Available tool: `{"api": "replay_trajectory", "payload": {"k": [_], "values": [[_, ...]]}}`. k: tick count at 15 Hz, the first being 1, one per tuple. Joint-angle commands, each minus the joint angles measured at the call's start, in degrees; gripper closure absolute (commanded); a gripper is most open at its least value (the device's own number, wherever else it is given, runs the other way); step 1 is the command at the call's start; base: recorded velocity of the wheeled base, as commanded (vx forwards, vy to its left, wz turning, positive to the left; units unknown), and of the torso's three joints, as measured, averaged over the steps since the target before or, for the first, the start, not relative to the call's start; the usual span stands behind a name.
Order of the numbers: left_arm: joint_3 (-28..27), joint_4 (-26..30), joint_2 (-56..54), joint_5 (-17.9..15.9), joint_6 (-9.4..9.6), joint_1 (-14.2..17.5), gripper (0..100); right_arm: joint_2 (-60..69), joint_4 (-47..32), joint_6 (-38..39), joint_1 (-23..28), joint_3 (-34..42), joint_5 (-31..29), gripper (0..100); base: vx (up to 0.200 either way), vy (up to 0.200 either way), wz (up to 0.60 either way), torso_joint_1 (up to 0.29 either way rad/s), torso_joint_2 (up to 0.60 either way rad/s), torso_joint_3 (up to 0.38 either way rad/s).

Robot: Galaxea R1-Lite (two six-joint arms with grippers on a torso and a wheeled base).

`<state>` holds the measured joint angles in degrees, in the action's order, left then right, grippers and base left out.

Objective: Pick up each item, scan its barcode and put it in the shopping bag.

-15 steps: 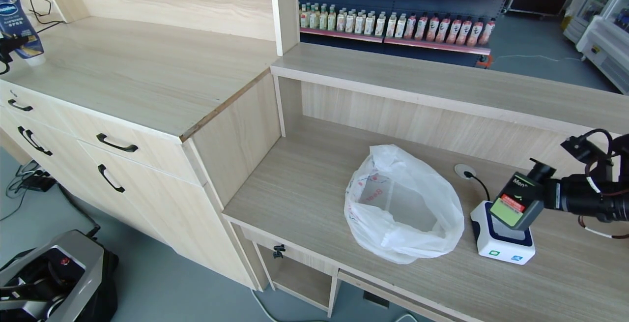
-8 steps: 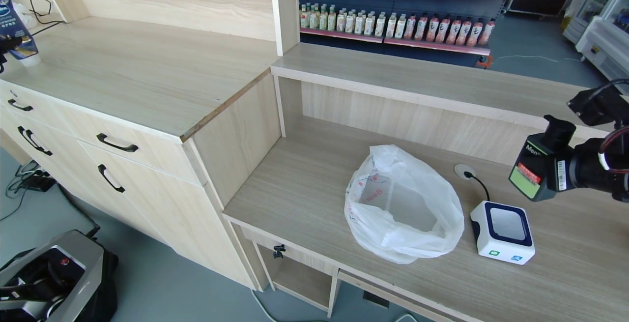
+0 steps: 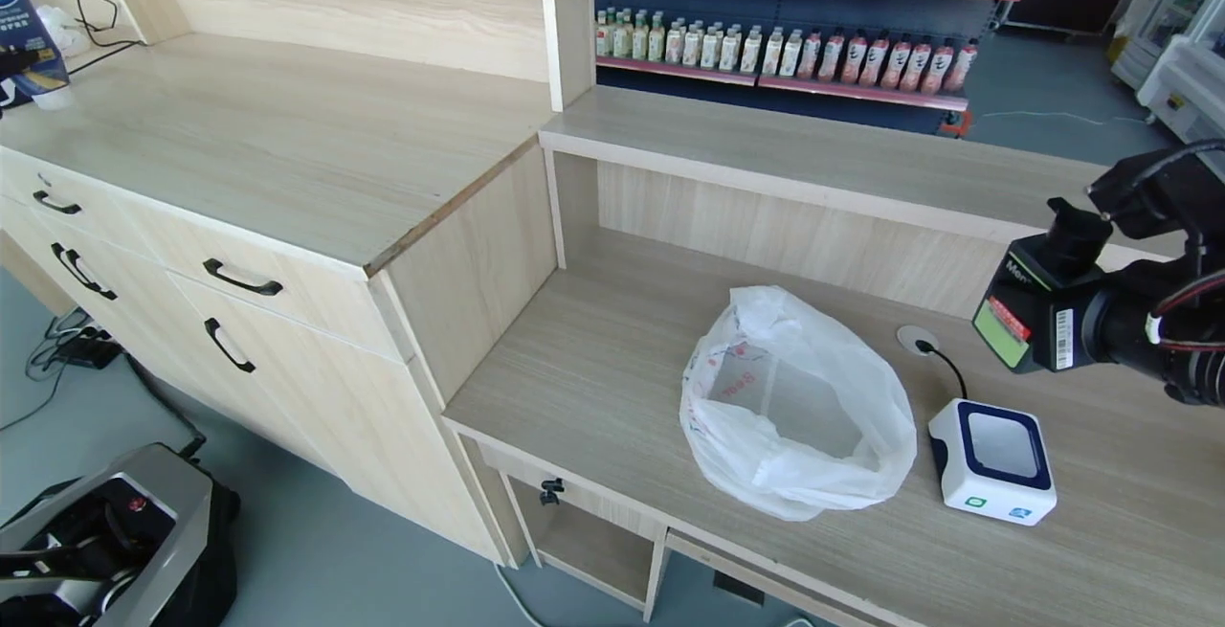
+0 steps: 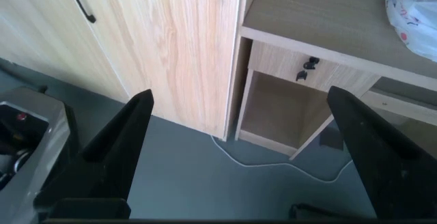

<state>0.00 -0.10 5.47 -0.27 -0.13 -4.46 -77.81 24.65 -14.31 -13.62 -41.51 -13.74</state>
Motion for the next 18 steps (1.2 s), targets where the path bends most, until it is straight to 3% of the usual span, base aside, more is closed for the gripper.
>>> {"api": "replay_trajectory", "payload": {"k": [1,4,8,9,10,13,18], "values": [[0.0,0.0,0.0,0.0,-0.04,0.0,0,-1.2,0.2,0.0,-0.3,-0.2,0.1,100,0.000,0.000,0.60,0.002,0.00,0.012],[0.0,0.0,0.1,0.0,-0.04,0.0,0,-3.8,0.4,1.6,2.4,-0.4,0.2,100,0.000,0.000,0.60,0.006,0.01,0.004],[0.0,0.0,0.0,0.0,-0.04,0.0,0,-13.1,0.6,2.3,11.0,-3.2,1.4,100,0.000,0.000,0.00,0.000,0.00,0.000],[0.0,0.0,0.0,0.0,-0.04,0.0,0,-15.9,1.9,3.6,12.3,-3.8,4.4,100,0.000,0.000,0.00,0.000,0.00,0.000],[0.0,0.0,0.1,0.0,-0.04,0.0,0,-18.2,4.5,5.8,12.6,-3.5,8.2,100,0.000,0.000,0.00,0.000,0.00,0.000],[0.0,0.0,0.0,0.0,-0.04,0.0,0,-22.4,7.2,7.0,11.7,-3.1,9.3,100,0.000,0.000,0.00,0.000,0.00,0.000],[0.0,0.0,0.0,0.0,-0.04,0.0,0,-24.4,6.9,6.1,10.7,-3.6,-2.0,100,0.000,0.000,0.00,0.000,0.00,0.000]]}}
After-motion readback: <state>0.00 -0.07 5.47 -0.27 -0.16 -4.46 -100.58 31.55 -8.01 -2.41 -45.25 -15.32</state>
